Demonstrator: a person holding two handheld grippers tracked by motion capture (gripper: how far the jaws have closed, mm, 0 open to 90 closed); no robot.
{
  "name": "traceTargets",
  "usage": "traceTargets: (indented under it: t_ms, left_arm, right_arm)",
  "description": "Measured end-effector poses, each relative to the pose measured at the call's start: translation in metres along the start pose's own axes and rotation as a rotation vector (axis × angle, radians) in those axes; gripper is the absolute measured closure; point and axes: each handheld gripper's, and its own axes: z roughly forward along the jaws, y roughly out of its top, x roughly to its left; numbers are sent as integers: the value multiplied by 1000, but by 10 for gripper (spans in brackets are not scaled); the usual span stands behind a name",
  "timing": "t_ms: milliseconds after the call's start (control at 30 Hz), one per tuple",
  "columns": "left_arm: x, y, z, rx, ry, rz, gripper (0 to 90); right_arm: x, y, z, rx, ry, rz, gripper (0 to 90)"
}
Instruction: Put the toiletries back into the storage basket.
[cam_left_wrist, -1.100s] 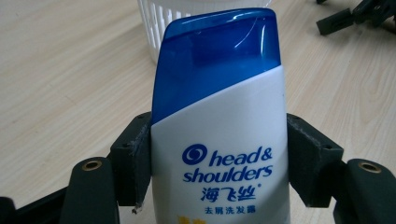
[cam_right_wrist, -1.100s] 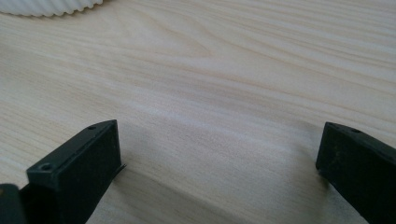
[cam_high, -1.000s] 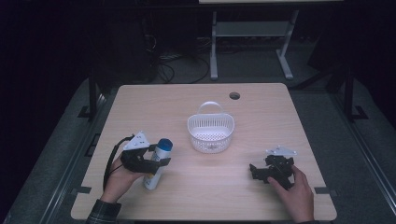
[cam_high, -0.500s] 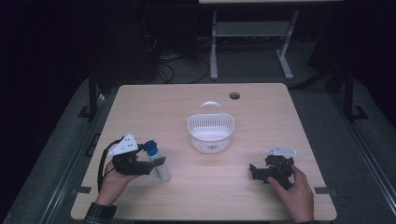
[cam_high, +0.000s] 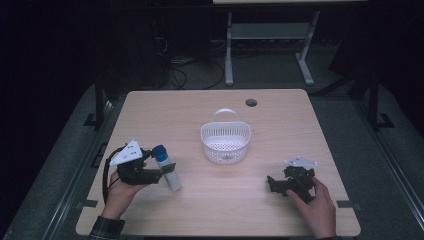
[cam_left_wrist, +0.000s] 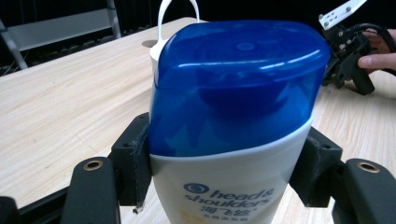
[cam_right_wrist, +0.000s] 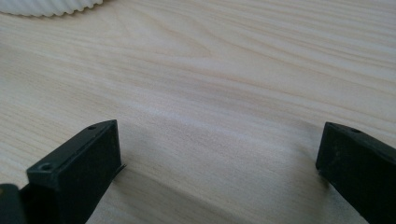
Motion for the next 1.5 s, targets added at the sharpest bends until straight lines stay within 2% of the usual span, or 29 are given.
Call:
traceTargets:
  t_ms: [600, 1500]
  left_arm:
    - [11, 29, 3, -31, -3, 2, 331]
    - [18, 77, 30, -77, -29, 52, 332]
  right_arm:
    - [0, 0, 0, 0, 0, 0, 0]
    - [0, 0, 0, -1, 0, 0, 0]
